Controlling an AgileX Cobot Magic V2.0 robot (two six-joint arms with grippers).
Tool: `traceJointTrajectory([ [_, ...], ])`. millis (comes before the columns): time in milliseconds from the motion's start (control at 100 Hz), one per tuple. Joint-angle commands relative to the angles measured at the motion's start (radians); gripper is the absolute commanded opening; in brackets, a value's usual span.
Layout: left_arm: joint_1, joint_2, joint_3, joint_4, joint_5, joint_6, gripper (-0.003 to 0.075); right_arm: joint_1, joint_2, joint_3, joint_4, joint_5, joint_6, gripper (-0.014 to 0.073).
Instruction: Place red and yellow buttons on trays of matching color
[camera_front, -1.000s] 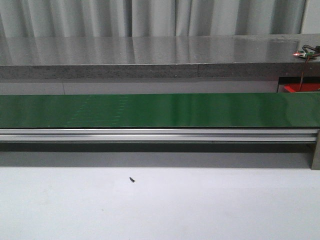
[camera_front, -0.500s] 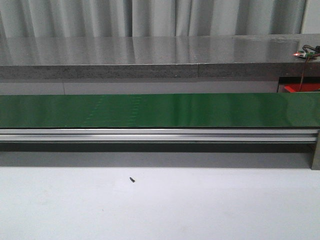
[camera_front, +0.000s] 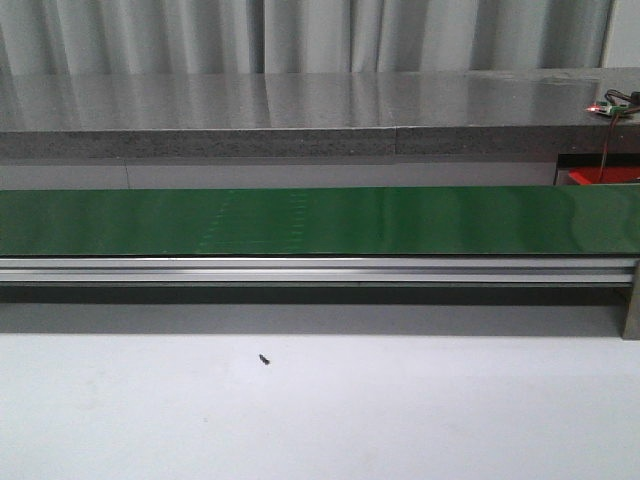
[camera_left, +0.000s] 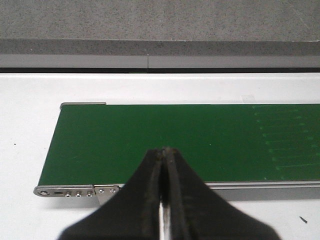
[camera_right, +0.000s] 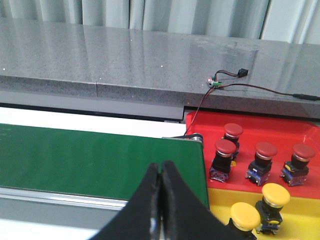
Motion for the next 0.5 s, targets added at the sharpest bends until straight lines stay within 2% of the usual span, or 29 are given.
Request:
traceJointTrajectory([
  [0, 0.002, 0.002, -0.028, -0.013, -0.066, 0.000, -0.0020, 0.003, -0.015, 0.013, 0.006, -0.129, -0.003, -0.0067],
  [150, 0.002, 0.002, -0.028, -0.013, -0.066, 0.000, -0.0020, 0.002, -0.046, 0.107, -0.003, -0.246, 0.056, -0.0067],
  [240, 0.002, 0.002, -0.028, -0.013, -0.066, 0.000, -0.0020, 0.002, -0.071, 0.161, -0.147, -0.302, 0.172, -0.0067],
  [360, 0.002, 0.002, -0.028, -0.013, -0.066, 0.000, -0.0020, 0.008, -0.091, 0.210, -0.353, -0.315, 0.412, -0.0067],
  [410, 0.002, 0.002, -0.028, -0.013, -0.066, 0.000, -0.0020, 0.008, -0.101, 0.231, -0.405, -0.340, 0.440, -0.0067],
  [490, 0.002, 0.002, -0.028, -0.013, -0.066, 0.000, -0.0020, 0.008, -0.123, 0.278, -0.409, -0.392, 0.441, -0.0067],
])
